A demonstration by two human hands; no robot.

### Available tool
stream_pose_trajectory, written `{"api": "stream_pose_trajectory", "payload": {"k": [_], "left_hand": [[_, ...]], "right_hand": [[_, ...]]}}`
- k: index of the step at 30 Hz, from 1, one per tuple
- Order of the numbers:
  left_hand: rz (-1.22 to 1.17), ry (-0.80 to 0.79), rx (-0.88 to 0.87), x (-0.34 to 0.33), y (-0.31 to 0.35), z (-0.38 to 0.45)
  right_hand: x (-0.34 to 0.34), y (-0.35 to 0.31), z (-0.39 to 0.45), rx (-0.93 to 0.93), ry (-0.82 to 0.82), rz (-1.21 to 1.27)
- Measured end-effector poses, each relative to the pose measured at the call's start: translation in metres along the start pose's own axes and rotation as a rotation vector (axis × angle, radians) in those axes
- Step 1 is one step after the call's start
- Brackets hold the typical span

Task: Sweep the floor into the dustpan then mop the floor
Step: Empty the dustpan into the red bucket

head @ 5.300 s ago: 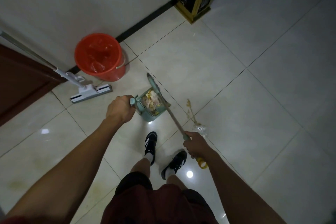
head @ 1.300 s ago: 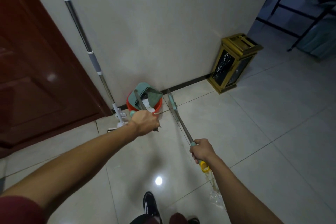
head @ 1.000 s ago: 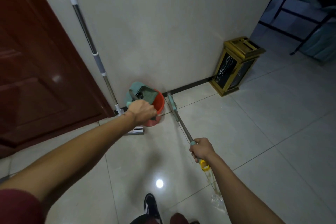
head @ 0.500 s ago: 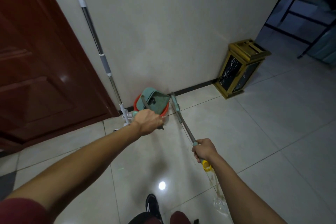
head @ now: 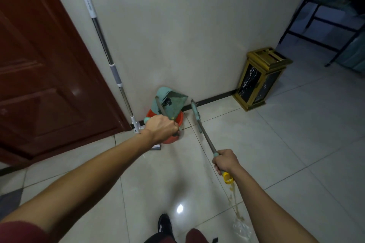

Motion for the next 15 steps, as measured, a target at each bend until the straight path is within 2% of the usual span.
{"api": "stream_pose_trajectory", "payload": {"k": [7, 11, 15], "left_hand": [[-0.245, 0.082, 0.268, 0.023, -0.028, -0.01], [-0.468, 0.146, 0.408, 0.015, -0.032, -0.018], [-0.62, 0.213, 0.485, 0.016, -0.021, -0.022]], "right_hand": [[0.022, 0.026, -0.009, -0.007, -0.003, 0.06], [0.037, 0.043, -0.014, -0.021, 0.01, 0.095], [0.056, 0.065, -0.02, -0.042, 0.036, 0.1]]}}
Point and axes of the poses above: each hand's wrist, its own z-axis towards the middle knuckle, its own x-axis out of the back of the hand, y = z × x, the point moved 7 cm from there along z, towards the middle knuckle, and after that the axes turned 10 degrees about -y, right-handed, at the moved point
